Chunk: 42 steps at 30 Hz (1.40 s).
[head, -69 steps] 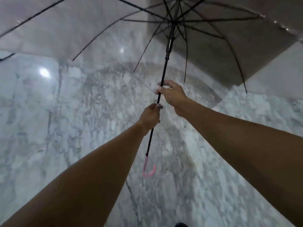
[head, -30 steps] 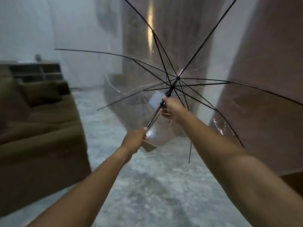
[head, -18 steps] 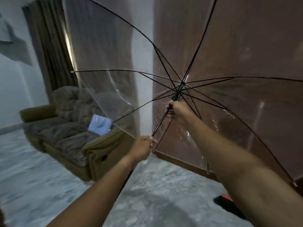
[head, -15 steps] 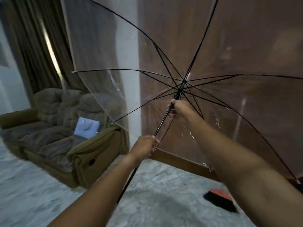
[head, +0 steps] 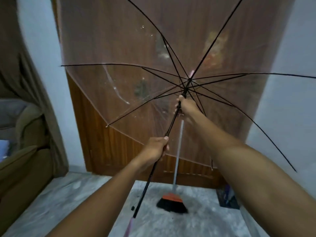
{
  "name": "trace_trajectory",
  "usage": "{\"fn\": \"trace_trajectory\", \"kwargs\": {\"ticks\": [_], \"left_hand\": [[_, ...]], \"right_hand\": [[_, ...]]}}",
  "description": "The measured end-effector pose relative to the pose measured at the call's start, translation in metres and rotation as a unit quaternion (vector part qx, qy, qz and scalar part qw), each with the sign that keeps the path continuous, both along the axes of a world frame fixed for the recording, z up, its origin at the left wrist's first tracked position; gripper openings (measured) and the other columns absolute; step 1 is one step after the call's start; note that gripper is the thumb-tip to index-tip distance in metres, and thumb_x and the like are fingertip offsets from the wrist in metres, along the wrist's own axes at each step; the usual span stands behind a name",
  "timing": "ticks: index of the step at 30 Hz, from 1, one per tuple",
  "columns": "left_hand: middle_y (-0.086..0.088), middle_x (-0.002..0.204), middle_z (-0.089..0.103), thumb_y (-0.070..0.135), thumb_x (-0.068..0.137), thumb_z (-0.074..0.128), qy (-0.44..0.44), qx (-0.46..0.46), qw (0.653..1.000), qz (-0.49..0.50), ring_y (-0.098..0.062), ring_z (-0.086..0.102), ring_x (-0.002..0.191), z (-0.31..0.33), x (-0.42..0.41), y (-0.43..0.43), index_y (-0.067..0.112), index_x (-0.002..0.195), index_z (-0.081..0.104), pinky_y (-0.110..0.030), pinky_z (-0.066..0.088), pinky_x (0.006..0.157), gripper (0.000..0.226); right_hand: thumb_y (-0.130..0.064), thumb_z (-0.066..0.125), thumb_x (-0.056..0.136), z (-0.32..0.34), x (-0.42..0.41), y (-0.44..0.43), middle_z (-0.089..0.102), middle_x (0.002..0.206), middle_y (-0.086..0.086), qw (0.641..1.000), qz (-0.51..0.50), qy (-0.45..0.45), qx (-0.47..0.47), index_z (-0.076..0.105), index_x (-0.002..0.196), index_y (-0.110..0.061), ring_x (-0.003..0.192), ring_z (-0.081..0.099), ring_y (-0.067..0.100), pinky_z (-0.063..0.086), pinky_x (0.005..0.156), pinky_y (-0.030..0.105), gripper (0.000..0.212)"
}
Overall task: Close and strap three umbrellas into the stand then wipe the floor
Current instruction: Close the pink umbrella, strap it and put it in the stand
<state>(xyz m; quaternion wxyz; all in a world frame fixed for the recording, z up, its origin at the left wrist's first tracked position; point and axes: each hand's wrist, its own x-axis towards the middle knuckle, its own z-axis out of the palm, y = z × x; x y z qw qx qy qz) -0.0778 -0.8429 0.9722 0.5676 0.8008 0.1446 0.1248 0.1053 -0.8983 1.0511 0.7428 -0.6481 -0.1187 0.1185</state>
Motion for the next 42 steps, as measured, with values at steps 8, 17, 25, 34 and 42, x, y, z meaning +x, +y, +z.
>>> {"fn": "trace_trajectory", "kwargs": {"ticks": [8, 17, 25, 34, 42], "left_hand": [[0.001, 0.058, 0.050, 0.043, 0.107, 0.030, 0.001, 0.034, 0.994, -0.100, -0.014, 0.049, 0.054, -0.008, 0.072, -0.045, 0.015, 0.069, 0.052, -0.029, 0.041, 0.062, 0.052], [0.008, 0.052, 0.033, 0.035, 0.107, 0.035, -0.100, 0.067, 0.990, -0.066, -0.010, 0.032, 0.050, -0.008, 0.176, -0.053, 0.019, 0.059, 0.034, -0.031, 0.022, 0.053, 0.051], [0.008, 0.048, 0.035, 0.037, 0.106, 0.036, -0.103, -0.016, 0.984, -0.144, -0.014, 0.035, 0.048, -0.008, 0.312, -0.007, 0.022, 0.052, 0.035, -0.031, 0.027, 0.058, 0.056], [0.009, 0.044, 0.036, 0.037, 0.105, 0.040, -0.074, -0.089, 0.976, -0.186, -0.013, 0.035, 0.043, -0.001, 0.435, 0.021, 0.021, 0.055, 0.037, -0.030, 0.029, 0.056, 0.053], [0.001, 0.037, 0.039, 0.035, 0.106, 0.040, -0.031, -0.104, 0.948, -0.299, -0.012, 0.036, 0.033, 0.012, 0.457, 0.006, 0.008, 0.057, 0.050, -0.022, 0.030, 0.040, 0.056]], "right_hand": [[-0.030, 0.043, 0.107, 0.009, 0.080, -0.042, 0.047, 0.062, 0.000, 0.998, -0.059, 0.022, 0.017, 0.054, 0.078, -0.014, 0.045, 0.040, 0.014, 0.041, 0.044, 0.023, 0.035], [-0.028, 0.037, 0.108, 0.019, 0.165, -0.059, 0.046, 0.063, 0.005, 0.992, -0.123, 0.025, 0.035, 0.048, 0.081, -0.013, 0.045, 0.045, 0.018, 0.051, 0.046, 0.027, 0.033], [-0.032, 0.027, 0.110, 0.034, 0.266, -0.030, 0.046, 0.069, 0.009, 0.986, -0.157, 0.028, 0.043, 0.035, 0.115, -0.015, 0.064, 0.061, 0.025, 0.059, 0.046, 0.036, 0.019], [-0.020, 0.029, 0.111, 0.005, 0.320, -0.011, 0.041, 0.055, 0.001, 0.979, -0.149, 0.080, 0.115, 0.045, 0.090, -0.015, 0.048, 0.047, 0.015, 0.051, 0.046, 0.029, 0.027], [-0.014, 0.022, 0.108, 0.020, 0.372, -0.049, 0.025, 0.044, -0.008, 0.959, -0.252, 0.032, 0.125, 0.042, 0.076, -0.021, 0.029, 0.018, 0.005, 0.015, 0.030, 0.013, 0.038]]}}
